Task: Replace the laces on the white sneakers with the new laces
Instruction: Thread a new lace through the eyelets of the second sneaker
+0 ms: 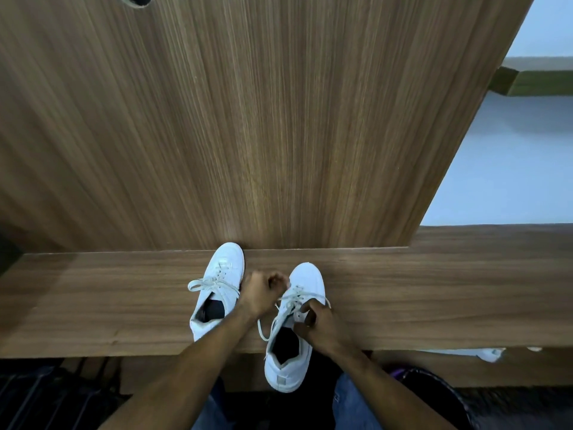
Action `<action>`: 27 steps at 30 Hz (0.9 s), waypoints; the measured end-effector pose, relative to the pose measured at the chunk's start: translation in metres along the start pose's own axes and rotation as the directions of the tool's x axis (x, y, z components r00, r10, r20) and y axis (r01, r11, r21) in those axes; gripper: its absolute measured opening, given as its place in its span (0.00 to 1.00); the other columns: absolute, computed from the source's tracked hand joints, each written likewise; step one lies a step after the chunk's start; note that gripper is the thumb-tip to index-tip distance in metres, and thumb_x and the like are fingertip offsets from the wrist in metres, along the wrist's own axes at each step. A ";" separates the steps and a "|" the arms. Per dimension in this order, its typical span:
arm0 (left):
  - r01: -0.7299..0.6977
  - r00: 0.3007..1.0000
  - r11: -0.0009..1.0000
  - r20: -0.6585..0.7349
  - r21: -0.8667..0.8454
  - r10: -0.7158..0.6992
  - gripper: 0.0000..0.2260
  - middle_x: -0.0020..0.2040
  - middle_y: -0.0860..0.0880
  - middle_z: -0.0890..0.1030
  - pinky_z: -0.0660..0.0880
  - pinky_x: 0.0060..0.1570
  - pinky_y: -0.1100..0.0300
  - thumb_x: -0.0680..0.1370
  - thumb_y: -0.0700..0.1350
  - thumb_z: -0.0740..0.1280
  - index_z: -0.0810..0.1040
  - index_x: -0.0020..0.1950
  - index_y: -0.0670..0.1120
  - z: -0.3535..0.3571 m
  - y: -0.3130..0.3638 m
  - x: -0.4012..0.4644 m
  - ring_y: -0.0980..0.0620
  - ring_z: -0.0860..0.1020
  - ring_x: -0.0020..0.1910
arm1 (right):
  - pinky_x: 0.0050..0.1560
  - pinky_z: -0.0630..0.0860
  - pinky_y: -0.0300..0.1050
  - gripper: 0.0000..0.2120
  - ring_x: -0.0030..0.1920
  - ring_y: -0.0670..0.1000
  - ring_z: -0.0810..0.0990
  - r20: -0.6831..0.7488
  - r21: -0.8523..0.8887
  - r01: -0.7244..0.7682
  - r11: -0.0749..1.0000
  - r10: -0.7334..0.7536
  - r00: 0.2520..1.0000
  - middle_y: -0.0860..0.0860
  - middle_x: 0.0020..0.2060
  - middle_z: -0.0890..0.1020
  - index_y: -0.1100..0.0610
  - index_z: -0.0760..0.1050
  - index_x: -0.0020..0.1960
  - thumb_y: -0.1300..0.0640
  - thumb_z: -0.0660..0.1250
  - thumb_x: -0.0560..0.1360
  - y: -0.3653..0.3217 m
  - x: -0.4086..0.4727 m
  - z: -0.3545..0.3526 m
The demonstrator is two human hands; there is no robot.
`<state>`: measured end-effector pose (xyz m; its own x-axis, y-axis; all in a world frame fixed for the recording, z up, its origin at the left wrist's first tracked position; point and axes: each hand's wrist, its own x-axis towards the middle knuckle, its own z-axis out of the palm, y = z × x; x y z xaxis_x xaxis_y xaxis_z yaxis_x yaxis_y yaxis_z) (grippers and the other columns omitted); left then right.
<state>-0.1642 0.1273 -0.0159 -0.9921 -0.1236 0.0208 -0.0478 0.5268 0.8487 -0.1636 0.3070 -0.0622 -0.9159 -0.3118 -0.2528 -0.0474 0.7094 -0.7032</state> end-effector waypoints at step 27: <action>-0.068 0.997 0.781 0.076 0.621 0.026 0.11 0.57 0.52 0.76 0.71 0.51 0.56 0.80 0.52 0.58 0.77 0.54 0.49 0.047 -0.005 -0.043 0.50 0.73 0.60 | 0.44 0.77 0.45 0.07 0.43 0.49 0.82 -0.074 0.012 0.003 1.000 -0.003 0.997 0.46 0.37 0.82 0.50 0.81 0.45 0.50 0.65 0.72 0.014 -0.002 0.005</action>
<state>-0.1270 0.1695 -0.0455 -0.9990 -0.0456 0.0025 -0.0422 0.9420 0.3329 -0.1601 0.3140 -0.0748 -0.9429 -0.2658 -0.2009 -0.0458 0.7007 -0.7120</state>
